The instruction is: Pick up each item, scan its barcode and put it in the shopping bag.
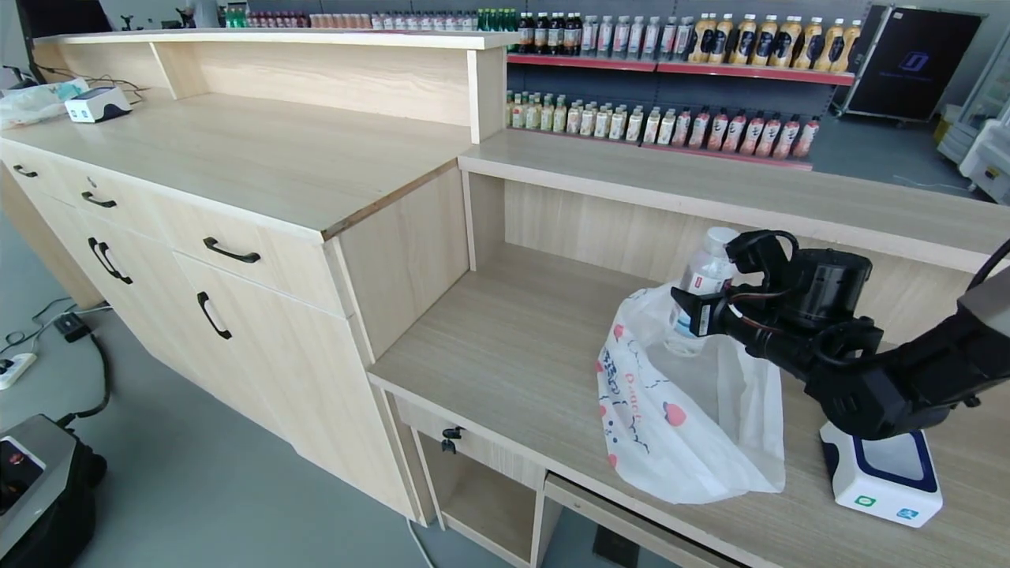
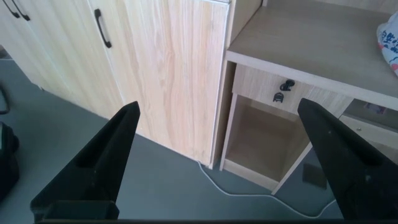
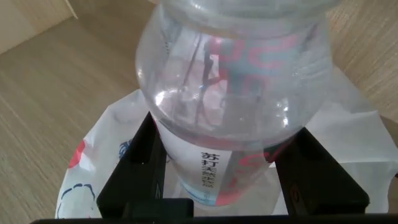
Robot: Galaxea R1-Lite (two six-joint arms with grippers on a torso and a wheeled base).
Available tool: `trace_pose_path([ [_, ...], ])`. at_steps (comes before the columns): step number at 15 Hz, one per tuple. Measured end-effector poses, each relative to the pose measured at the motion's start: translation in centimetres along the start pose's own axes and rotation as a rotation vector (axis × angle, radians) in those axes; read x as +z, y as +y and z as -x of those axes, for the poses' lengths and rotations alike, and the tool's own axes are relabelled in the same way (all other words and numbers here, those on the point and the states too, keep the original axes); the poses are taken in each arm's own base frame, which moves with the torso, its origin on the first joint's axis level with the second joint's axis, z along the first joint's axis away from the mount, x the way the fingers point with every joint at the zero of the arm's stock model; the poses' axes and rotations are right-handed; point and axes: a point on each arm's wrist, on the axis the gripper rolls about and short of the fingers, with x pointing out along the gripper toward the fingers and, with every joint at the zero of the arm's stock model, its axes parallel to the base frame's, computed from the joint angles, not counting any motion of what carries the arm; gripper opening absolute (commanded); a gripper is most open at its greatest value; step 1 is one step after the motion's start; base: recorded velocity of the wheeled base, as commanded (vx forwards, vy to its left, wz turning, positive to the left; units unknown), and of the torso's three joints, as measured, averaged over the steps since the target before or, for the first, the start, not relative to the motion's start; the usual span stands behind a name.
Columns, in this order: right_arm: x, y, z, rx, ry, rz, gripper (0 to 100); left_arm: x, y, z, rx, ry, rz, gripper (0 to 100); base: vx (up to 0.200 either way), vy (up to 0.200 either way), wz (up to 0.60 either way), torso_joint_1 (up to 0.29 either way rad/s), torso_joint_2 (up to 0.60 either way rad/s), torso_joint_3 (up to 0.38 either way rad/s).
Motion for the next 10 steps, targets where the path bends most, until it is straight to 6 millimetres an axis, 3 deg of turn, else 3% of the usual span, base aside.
trace_pose_path([
  [10, -3.5, 0.2, -5.1, 0.038, -0.036, 0.034, 0, 0.0, 0.0, 0.0, 0.000, 0.000, 0.000, 100, 0.000, 0.000, 0.00, 0.000, 0.00, 0.000],
])
